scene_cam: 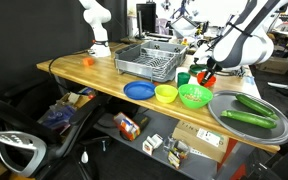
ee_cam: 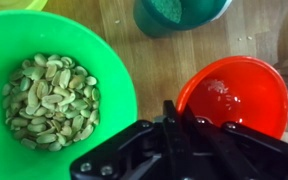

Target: Move the orange bowl to the front

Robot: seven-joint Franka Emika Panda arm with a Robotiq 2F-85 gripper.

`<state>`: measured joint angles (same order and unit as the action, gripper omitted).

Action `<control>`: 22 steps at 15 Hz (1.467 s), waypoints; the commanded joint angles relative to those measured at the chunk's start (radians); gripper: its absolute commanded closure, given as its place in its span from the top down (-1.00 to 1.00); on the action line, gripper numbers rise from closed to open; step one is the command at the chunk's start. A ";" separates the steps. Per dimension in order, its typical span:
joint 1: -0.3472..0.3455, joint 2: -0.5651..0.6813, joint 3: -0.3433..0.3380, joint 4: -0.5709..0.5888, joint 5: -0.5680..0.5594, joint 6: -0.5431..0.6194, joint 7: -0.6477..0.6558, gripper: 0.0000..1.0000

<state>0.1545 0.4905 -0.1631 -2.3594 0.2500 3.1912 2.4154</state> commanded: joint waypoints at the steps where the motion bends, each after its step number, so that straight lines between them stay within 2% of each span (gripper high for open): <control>1: -0.118 0.076 0.100 0.083 0.032 -0.013 -0.083 -0.96; 3: -0.142 0.112 0.112 0.120 0.033 -0.025 -0.113 -0.96; 7: -0.142 0.132 0.101 0.162 0.037 -0.051 -0.158 -0.96; 8: -0.143 0.131 0.105 0.164 0.039 -0.056 -0.167 -0.34; 10: -0.140 0.121 0.109 0.156 0.044 -0.067 -0.185 -0.19; 14: -0.115 0.089 0.090 0.115 0.049 -0.077 -0.202 0.38; 18: -0.064 0.044 0.031 0.051 0.053 -0.037 -0.191 0.92; 19: -0.047 0.028 0.010 0.033 0.054 -0.028 -0.187 1.00; 22: 0.001 -0.011 -0.043 -0.005 0.050 -0.016 -0.183 1.00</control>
<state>0.1004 0.5264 -0.1580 -2.3115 0.2721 3.1518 2.2497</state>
